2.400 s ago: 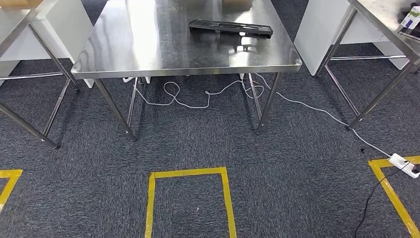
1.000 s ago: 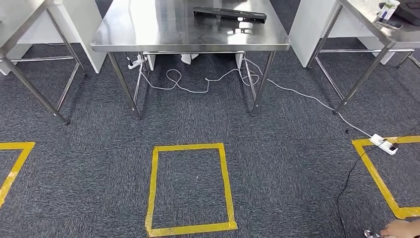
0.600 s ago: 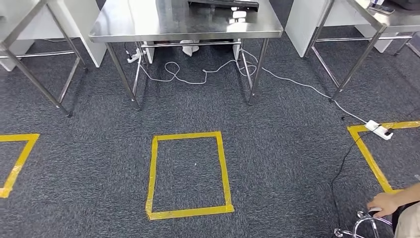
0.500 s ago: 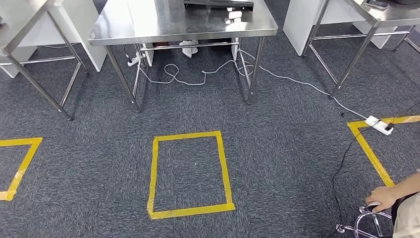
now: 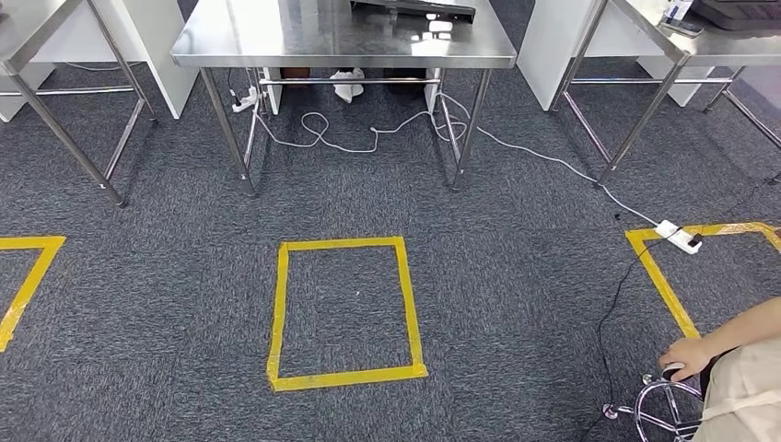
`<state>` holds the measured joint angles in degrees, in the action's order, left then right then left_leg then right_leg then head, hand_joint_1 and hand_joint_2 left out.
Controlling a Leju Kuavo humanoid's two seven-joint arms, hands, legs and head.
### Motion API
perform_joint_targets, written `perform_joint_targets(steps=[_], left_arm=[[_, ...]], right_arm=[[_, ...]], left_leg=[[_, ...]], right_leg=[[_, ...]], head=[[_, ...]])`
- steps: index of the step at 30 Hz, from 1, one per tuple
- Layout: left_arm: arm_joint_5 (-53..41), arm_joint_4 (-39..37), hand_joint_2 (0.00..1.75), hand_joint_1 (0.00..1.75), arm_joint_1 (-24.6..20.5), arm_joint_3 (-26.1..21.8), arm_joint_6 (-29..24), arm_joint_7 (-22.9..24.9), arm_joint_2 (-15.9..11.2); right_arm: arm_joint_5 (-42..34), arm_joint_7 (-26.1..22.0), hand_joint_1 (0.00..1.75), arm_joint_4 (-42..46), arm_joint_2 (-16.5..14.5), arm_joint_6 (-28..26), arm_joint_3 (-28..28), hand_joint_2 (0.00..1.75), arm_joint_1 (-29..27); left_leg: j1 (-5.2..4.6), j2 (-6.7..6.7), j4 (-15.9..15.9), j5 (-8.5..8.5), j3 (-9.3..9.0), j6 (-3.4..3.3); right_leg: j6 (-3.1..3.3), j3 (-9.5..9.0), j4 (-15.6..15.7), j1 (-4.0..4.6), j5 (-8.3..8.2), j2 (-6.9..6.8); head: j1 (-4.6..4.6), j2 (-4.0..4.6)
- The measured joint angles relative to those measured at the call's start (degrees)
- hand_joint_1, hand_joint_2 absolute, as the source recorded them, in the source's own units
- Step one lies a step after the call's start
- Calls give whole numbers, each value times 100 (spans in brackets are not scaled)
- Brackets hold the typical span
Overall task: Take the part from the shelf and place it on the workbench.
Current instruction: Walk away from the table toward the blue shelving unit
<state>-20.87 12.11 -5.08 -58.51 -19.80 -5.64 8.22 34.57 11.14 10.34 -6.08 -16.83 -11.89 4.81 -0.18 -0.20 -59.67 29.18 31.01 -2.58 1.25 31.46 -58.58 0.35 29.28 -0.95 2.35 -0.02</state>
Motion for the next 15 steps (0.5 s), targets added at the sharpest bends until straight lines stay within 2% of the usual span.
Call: perform_joint_targets(steps=[2, 4, 12, 15], left_arm=[[0, 0, 0, 0, 2, 4, -7, 13, 14], [-1, 0, 0, 0, 2, 10, -11, 16, 25], [-23, 0, 0, 0, 5, 40, -7, -8, 23], [-25, 0, 0, 0, 5, 49, -7, -13, 22]], right_arm=[[15, -11, 0, 0, 2, 1, 0, 0, 0], [26, -16, 0, 0, 3, 4, 0, 0, -2], [3, 18, 0, -2, 4, 9, 0, 0, -36], [3, 18, 0, -2, 4, 9, 0, 0, -45]], left_leg=[[-13, 5, 0, -39, 35, -46], [-27, 5, -1, -66, 70, -77], [-86, 8, -8, -94, 130, -111], [-92, 9, -10, -99, 152, -118]], right_leg=[[119, 38, 13, 7, -105, 0], [178, 63, 17, 8, -171, 1], [92, 135, 23, 7, -236, 2], [12, 155, 28, 5, -250, 2]], head=[[1, 0], [1, 0], [-1, 0], [-1, 0]])
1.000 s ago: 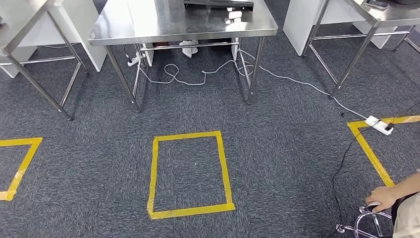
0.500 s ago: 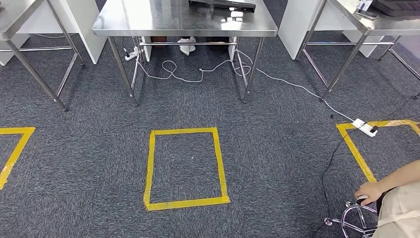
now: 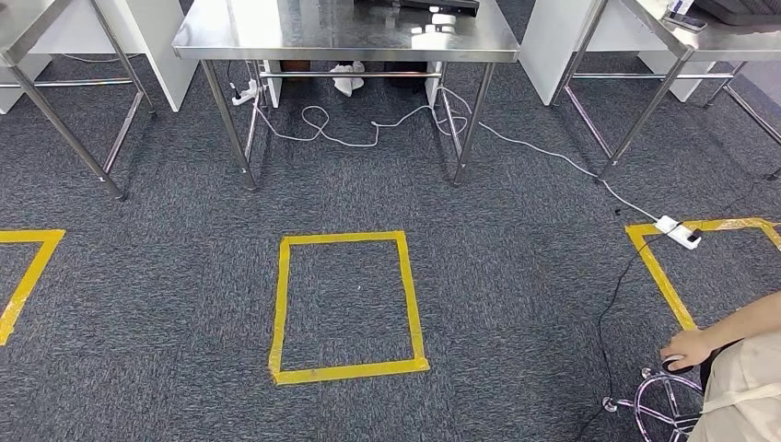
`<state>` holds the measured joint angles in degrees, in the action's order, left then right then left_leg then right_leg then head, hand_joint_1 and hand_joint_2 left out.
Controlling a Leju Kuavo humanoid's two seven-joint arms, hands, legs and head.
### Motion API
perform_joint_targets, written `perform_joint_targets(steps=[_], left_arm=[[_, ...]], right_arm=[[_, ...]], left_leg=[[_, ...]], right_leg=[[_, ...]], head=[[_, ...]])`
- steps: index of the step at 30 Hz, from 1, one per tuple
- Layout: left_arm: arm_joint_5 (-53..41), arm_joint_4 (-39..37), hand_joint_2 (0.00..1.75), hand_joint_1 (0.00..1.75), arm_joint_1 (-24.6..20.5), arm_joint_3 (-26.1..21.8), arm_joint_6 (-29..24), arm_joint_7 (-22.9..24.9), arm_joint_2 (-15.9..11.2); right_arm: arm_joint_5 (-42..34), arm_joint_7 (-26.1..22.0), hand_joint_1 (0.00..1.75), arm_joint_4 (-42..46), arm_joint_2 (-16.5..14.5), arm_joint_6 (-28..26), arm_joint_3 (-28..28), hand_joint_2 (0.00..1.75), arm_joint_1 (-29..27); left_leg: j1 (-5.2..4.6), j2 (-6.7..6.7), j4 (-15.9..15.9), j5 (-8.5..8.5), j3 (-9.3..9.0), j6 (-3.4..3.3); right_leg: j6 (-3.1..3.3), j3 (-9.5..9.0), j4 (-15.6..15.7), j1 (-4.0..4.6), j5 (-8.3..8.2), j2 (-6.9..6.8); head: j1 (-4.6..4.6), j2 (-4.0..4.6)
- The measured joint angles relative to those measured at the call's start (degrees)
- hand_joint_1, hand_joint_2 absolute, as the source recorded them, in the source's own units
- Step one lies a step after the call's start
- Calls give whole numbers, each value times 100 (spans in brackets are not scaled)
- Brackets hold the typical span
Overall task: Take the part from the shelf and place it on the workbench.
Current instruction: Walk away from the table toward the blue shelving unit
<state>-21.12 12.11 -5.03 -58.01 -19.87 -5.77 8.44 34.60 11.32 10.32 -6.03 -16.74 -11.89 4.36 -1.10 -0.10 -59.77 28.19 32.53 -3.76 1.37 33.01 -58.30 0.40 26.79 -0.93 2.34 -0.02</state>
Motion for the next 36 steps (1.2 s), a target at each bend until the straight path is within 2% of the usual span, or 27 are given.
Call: perform_joint_targets(steps=[3, 5, 21, 26, 28, 29, 31, 32, 33, 34, 35, 36], left_arm=[[-1, 0, 0, 0, 0, 4, 0, -2, -2], [-1, 0, 0, 0, 0, 6, 0, -3, -5], [-101, 0, 0, 0, 1, 48, 23, -4, -7], [-137, 0, 0, 0, 1, 52, 25, 5, -15], [-139, 0, 0, 0, 1, 52, 22, 14, -12], [-139, 0, 0, 0, 1, 52, 21, 17, -11], [-139, 0, 0, 0, 0, 52, 20, 20, -13], [-139, 0, 0, 0, 0, 51, 20, 22, -13], [-139, 0, 0, 0, 1, 51, 20, 25, -12], [-139, 0, 0, 0, 1, 51, 20, 28, -11], [-139, 0, 0, 0, 1, 51, 20, 30, -11], [-139, 0, 0, 0, 1, 51, 21, 31, -10]], right_arm=[[0, 0, 0, 0, 0, 0, 0, 0, -9], [0, 0, 0, 0, 0, 0, 0, 0, -11], [-124, -1, 0, 0, 4, -37, 59, 0, -38], [-285, -75, 0, 0, -3, -66, 208, 0, -64], [-297, -86, 0, 0, -4, -64, 255, 0, -68], [-297, -84, 0, 0, -4, -63, 273, 0, -68], [-299, -73, 0, -1, -1, -61, 295, 0, -70], [-302, -67, 0, -2, 1, -60, 304, 0, -76], [-307, -62, 0, -3, 4, -60, 315, 0, -85], [-311, -57, 0, -4, 9, -59, 325, 0, -94], [-316, -57, 0, -4, 14, -59, 334, 0, -102], [-321, -57, 0, -4, 19, -59, 340, 0, -103]], left_leg=[[-5, 1, -3, -5, 17, -4], [-6, 2, -4, -10, 22, 0], [49, 2, 4, -46, 40, 64], [33, 1, 3, -78, 67, 25], [68, 38, 65, -135, 60, -12], [88, 67, 97, -165, 65, -34], [99, 135, 115, -203, 107, -55], [99, 173, 114, -218, 136, -49], [101, 214, 113, -234, 163, -35], [107, 259, 111, -249, 186, -15], [118, 304, 109, -263, 202, 7], [130, 351, 104, -274, 211, 36]], right_leg=[[-157, 9, 6, -4, -10, 0], [-205, 17, 7, -15, -12, 0], [-213, 51, 6, 5, -18, 0], [-302, 22, 20, -45, -76, 14], [-310, 88, -100, -49, 10, 31], [-298, 180, -290, -50, 138, 40], [-266, 475, -969, -73, 514, 59], [-269, 617, -1326, -86, 671, 63], [-293, 685, -1548, -103, 755, 64], [-336, 639, -1555, -119, 752, 62], [-391, 471, -1319, -139, 668, 47], [-446, 209, -908, -162, 545, -23]], head=[[-1, 0], [-1, 0], [-1, 0], [-2, 0], [3, 0], [10, 0], [25, 0], [27, 0], [27, 0], [27, 0], [27, 0], [28, 0]])
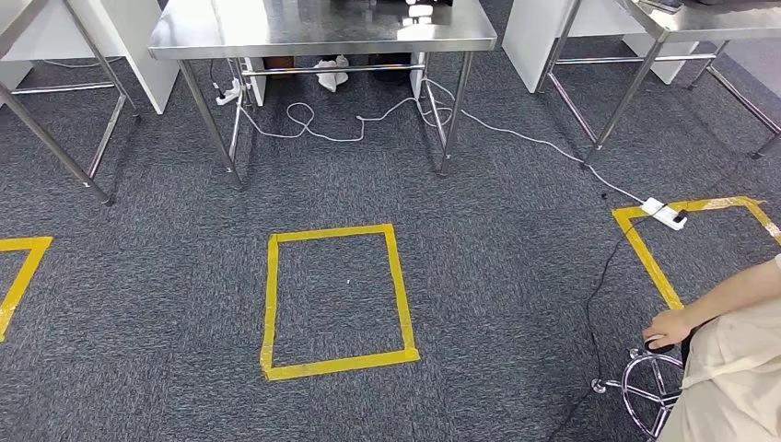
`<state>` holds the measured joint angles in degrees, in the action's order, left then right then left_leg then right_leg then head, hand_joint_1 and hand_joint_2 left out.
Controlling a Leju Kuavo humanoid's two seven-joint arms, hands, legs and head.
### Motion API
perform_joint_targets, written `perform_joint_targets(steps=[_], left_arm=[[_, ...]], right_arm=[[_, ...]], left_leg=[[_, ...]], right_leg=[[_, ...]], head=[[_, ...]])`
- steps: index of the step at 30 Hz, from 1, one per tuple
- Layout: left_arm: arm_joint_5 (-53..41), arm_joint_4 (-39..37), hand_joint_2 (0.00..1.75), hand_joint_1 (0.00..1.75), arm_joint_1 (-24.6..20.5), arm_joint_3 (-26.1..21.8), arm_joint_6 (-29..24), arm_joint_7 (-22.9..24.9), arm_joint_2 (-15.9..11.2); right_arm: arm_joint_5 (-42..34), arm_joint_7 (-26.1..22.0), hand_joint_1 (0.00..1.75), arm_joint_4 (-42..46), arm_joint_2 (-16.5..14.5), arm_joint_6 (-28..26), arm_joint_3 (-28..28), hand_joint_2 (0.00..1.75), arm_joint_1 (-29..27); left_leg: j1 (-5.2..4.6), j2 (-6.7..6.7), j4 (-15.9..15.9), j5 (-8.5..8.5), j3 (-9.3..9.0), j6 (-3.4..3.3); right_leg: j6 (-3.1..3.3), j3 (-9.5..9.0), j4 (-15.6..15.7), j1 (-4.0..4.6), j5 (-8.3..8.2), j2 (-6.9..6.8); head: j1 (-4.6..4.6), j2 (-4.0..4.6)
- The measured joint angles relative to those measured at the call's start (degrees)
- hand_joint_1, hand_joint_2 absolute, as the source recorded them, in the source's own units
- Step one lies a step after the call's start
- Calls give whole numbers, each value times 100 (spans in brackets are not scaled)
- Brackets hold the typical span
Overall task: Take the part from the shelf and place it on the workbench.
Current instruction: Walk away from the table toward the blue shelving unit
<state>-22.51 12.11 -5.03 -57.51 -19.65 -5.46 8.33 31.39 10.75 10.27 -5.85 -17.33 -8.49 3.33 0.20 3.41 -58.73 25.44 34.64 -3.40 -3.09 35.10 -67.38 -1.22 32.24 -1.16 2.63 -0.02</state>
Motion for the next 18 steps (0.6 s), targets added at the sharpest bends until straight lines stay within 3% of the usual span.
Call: perform_joint_targets(steps=[2, 3, 6, 8, 10, 12, 13, 15, 17, 18], left_arm=[[0, 3, 0, 0, 1, 0, 3, 0, -7], [0, 4, 0, 0, 1, 0, 4, 0, -12], [1, 7, 0, 0, -7, 1, 7, 0, -17], [4, 6, 0, 0, -7, 0, 9, 0, -21], [9, 5, 0, 0, 4, 0, 11, 0, -25], [11, 4, 0, 0, 14, 0, 11, 0, -29], [12, 4, 0, 0, 15, 0, 11, 0, -32], [13, 4, 0, 0, 15, 0, 13, 0, -33], [8, 6, 0, 0, 14, 1, 28, -2, -46], [-1, 6, 0, 0, 13, 2, 40, -5, -51]], right_arm=[[-8, -1, 0, 1, 2, 0, 8, 0, 19], [-11, -1, 0, 2, -2, 0, 13, 0, 29], [-27, -1, 0, 1, -8, 0, 42, 0, 20], [-31, 0, 0, -1, -7, 0, 52, 0, 9], [-33, 0, 0, -1, -15, 0, 54, 0, 13], [-33, 0, 0, -1, -24, 0, 55, 0, 7], [-33, 0, 0, -2, -23, 0, 55, 0, -3], [-34, 0, 0, -3, -23, 0, 57, 0, -14], [-45, 0, 0, -3, -40, 1, 60, 0, -4], [-55, 0, 0, -2, -48, 1, 64, 0, 2]], left_leg=[[-6, 93, -20, -2, -1, 78], [-10, 139, -26, -2, -10, 126], [28, 227, -18, -10, -48, 266], [66, 33, -191, 174, 10, 351], [79, -236, -808, 626, 241, 398], [79, -321, -1466, 956, 473, 395], [79, -331, -1545, 949, 471, 377], [76, -396, -1065, 658, 161, 311], [67, -625, -297, 397, -266, 216], [54, -700, -66, 343, -388, 181]], right_leg=[[-28, -403, 724, -14, -195, -204], [10, -484, 900, -4, -243, -265], [184, -460, 950, 20, -317, -141], [284, -453, 962, -13, -380, -41], [368, -415, 961, -7, -441, 65], [403, -356, 956, 27, -488, 195], [402, -339, 955, 42, -504, 266], [391, -327, 954, 66, -533, 414], [361, -317, 953, 83, -563, 544], [337, -303, 953, 84, -579, 594]], head=[[7, 0], [9, 0], [9, 0], [8, 0], [7, 0], [7, 0], [7, 0], [7, 0], [12, 0], [12, 0]])
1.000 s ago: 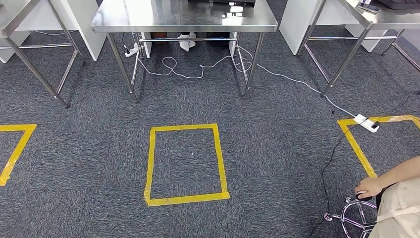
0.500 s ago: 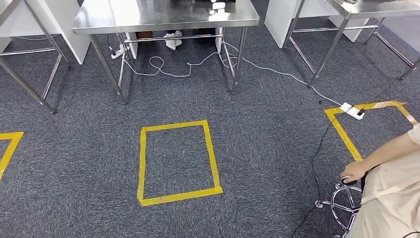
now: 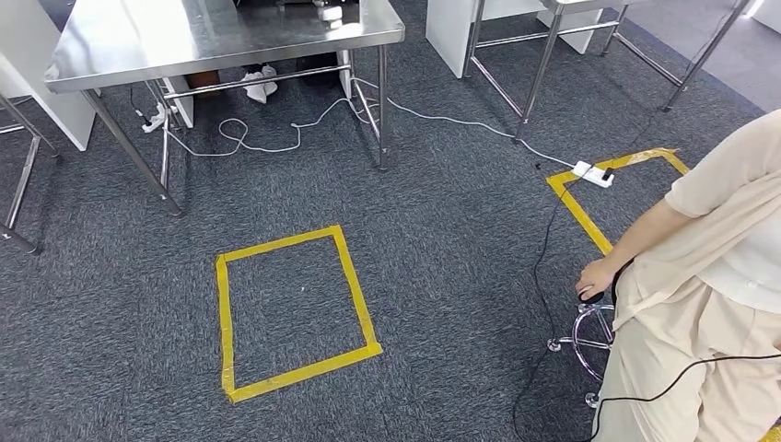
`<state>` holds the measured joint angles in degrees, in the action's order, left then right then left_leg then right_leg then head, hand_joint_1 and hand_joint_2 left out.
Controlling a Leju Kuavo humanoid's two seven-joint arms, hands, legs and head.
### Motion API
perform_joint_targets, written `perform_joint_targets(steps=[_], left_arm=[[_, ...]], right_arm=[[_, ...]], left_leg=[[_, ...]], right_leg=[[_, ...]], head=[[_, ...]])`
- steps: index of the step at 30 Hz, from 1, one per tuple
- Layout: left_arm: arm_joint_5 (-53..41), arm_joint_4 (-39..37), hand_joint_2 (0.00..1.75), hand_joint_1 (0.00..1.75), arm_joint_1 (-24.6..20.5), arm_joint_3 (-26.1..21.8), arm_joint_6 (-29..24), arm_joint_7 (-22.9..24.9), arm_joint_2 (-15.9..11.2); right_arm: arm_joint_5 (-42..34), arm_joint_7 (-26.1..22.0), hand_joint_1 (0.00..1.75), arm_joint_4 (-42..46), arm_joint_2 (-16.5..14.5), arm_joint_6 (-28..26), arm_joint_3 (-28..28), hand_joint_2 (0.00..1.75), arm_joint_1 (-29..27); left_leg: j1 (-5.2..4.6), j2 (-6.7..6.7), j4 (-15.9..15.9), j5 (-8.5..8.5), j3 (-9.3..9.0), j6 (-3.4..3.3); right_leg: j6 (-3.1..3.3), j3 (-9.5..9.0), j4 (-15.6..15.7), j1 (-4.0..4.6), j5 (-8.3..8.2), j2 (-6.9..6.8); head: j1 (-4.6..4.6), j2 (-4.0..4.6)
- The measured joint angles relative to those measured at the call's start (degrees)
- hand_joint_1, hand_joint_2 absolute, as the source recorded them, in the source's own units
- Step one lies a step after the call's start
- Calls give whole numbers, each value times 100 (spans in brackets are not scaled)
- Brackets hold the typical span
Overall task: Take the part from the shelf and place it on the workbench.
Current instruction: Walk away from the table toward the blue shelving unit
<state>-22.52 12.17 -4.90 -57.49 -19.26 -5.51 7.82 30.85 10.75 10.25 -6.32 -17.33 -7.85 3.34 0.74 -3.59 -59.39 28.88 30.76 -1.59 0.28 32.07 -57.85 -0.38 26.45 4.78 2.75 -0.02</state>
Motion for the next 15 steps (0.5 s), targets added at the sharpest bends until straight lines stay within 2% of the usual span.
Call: perform_joint_targets(steps=[1, 3, 4, 5, 6, 8, 9, 10, 11, 12, 13, 14, 15], left_arm=[[-9, 1, 0, 0, -2, 1, 13, -3, -7], [-26, 1, 0, 0, -8, 5, 36, -9, -7], [-28, 2, 0, 0, -12, 8, 47, -9, -8], [-31, 3, 0, 0, -13, 14, 57, -11, -7], [-32, 3, 0, 0, -10, 19, 65, -13, -7], [-31, 3, 0, 0, 3, 25, 67, -15, -8], [-29, 3, 0, 0, 7, 25, 67, -15, -8], [-27, 3, 0, 0, 9, 24, 66, -15, -5], [-25, 3, 0, 0, 10, 24, 64, -16, -1], [-23, 3, 0, 0, 9, 24, 62, -20, 5], [-23, 3, 0, 0, 8, 24, 61, -26, 10], [-23, 4, 0, 0, 8, 24, 60, -33, 11], [-23, 4, 0, 0, 8, 25, 59, -39, 10]], right_arm=[[-11, 0, 0, 0, -7, 1, 6, 0, 0], [-24, 0, 0, -1, -9, 1, 19, 0, -9], [-30, 0, 0, -1, -9, 2, 25, 0, -17], [-34, 0, 0, -2, -8, 2, 31, 0, -19], [-39, 0, 0, -2, -4, 2, 37, 0, -16], [-42, 0, 0, -2, 1, 2, 51, 0, -10], [-40, 0, 0, -2, 2, 5, 57, 0, -13], [-37, 0, 0, -2, 4, 10, 62, 0, -21], [-32, 0, 0, -2, 8, 19, 67, 0, -30], [-27, 0, 0, -2, 13, 31, 68, 0, -36], [-21, 0, 0, -2, 19, 41, 69, 0, -33], [-16, 0, 0, -2, 20, 52, 70, 0, -18], [-13, 2, 0, -2, 20, 60, 70, 0, 0]], left_leg=[[-18, -30, 97, -1, -47, -26], [-36, 94, 153, -55, -51, -65], [-30, 154, 204, -97, -61, -90], [-18, 225, 261, -140, -68, -122], [-5, 303, 311, -177, -69, -144], [-11, 465, 333, -202, -38, -168], [-11, 547, 331, -207, -19, -165], [-10, 628, 329, -212, -5, -159], [-6, 711, 326, -216, 3, -149], [0, 785, 321, -217, 3, -136], [1, 856, 308, -213, -1, -112], [-12, 925, 285, -197, -4, -74], [-25, 984, 260, -181, -7, -34]], right_leg=[[-31, 20, 3, -7, -19, 46], [-98, 71, 11, -7, -57, 115], [-120, 108, -16, -3, -52, 77], [-125, 185, -131, 10, 21, -28], [-115, 308, -366, 18, 160, -160], [-107, 659, -1097, -5, 540, -367], [-130, 804, -1437, -25, 678, -394], [-172, 862, -1620, -49, 739, -412], [-238, 784, -1555, -77, 704, -440], [-307, 587, -1255, -104, 594, -486], [-372, 311, -812, -129, 454, -607], [-402, 63, -386, -132, 326, -764], [-389, -100, -107, -120, 242, -874]], head=[[1, 0], [-2, 0], [-1, 0], [7, 0], [15, 0], [31, 0], [32, 0], [32, 0], [33, 0], [33, 0], [33, 0], [38, 0], [39, 0]])
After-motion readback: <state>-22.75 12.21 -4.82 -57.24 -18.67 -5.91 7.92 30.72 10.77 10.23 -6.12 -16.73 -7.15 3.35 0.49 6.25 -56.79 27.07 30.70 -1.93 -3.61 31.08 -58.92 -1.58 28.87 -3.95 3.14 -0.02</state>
